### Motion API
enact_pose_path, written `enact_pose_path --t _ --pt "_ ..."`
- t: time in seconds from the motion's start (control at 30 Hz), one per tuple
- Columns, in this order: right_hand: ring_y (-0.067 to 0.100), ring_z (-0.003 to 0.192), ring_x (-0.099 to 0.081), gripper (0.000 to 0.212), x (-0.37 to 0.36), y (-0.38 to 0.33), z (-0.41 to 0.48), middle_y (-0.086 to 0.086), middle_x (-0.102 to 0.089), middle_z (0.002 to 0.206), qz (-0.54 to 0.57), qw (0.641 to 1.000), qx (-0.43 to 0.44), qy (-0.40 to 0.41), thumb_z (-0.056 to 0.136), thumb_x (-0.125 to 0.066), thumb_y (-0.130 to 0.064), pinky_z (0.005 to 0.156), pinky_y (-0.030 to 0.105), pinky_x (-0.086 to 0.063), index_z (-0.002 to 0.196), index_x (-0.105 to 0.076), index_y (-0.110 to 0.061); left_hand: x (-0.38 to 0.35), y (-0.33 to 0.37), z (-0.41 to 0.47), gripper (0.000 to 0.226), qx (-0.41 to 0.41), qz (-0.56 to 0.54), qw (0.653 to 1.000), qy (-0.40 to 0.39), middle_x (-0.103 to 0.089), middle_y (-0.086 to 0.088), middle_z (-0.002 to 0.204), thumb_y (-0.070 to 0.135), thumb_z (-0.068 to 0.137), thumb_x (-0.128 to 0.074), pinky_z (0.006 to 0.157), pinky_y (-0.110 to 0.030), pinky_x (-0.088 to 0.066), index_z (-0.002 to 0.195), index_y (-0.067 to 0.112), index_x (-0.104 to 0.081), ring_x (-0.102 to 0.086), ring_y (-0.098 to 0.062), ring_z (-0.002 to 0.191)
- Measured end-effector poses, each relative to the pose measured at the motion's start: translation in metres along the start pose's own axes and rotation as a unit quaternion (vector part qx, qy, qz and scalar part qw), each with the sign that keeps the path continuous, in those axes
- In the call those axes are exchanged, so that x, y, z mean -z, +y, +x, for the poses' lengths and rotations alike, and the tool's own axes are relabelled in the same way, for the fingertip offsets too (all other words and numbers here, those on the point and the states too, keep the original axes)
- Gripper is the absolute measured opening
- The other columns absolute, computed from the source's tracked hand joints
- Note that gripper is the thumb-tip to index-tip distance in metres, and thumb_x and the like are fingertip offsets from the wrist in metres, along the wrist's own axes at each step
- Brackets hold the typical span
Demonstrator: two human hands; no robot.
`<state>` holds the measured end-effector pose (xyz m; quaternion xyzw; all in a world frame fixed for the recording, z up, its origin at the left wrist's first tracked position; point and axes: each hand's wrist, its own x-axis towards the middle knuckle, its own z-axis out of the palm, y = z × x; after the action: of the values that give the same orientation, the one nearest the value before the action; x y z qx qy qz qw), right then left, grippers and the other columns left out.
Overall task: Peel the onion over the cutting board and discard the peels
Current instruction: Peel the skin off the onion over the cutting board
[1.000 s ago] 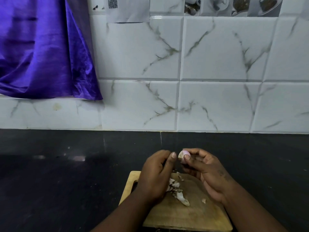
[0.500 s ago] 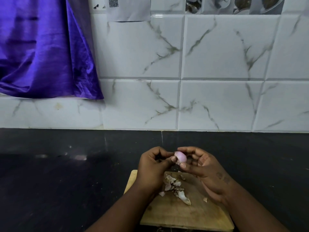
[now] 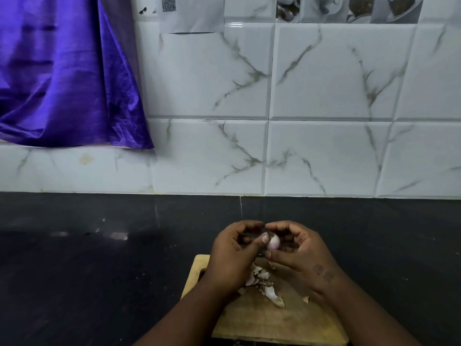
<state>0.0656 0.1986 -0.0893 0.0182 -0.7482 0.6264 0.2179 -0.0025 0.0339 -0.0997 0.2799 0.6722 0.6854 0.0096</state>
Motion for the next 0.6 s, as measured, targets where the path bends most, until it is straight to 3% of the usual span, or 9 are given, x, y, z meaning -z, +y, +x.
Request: enact_pose_path --t 0.1,0.23,0.43,0.6 --pt "0.022 0.1 -0.078 0.055 -0.001 0.0047 0.0022 0.009 -0.077 0.107 -0.019 1.0 0.003 0.006 0.072 -0.085 0.015 0.08 0.033 -0.065 0.114 -0.064 -0.015 -0.0002 -0.0002 -0.0016 0.028 -0.019 0.061 0.998 -0.002 -0.079 0.011 0.11 0.026 0.089 -0.087 0.091 -0.034 -0.064 0.116 0.029 -0.08 -0.075 -0.007 0.104" --pt "0.018 0.095 -0.077 0.052 -0.0023 0.0077 0.0024 0.003 -0.074 0.104 -0.073 0.997 0.026 0.02 0.073 -0.087 0.007 0.08 0.032 -0.065 0.108 -0.062 -0.022 -0.0003 0.0014 -0.0035 0.02 -0.084 0.131 0.988 0.005 -0.075 0.014 0.104 0.028 0.088 -0.087 0.083 -0.025 -0.062 0.108 0.031 -0.083 -0.072 -0.004 0.099" --pt "0.006 0.092 -0.071 0.046 -0.0039 0.0056 0.0011 -0.011 -0.073 0.099 -0.162 0.983 0.077 0.038 0.07 -0.09 -0.002 0.079 0.026 -0.062 0.1 -0.068 -0.028 0.0012 -0.001 -0.001 0.013 -0.121 0.166 0.978 0.043 -0.078 0.011 0.091 0.012 0.089 -0.084 0.077 -0.023 -0.061 0.096 0.024 -0.084 -0.073 -0.005 0.089" --pt "0.006 0.097 -0.071 0.045 -0.0049 0.003 -0.0022 -0.015 -0.071 0.101 -0.191 0.974 0.116 0.046 0.069 -0.091 -0.003 0.082 0.027 -0.062 0.099 -0.072 -0.029 0.0038 -0.0008 0.0009 0.023 -0.116 0.188 0.973 0.059 -0.076 0.012 0.086 0.005 0.092 -0.077 0.072 -0.013 -0.053 0.088 0.027 -0.079 -0.071 -0.003 0.087"
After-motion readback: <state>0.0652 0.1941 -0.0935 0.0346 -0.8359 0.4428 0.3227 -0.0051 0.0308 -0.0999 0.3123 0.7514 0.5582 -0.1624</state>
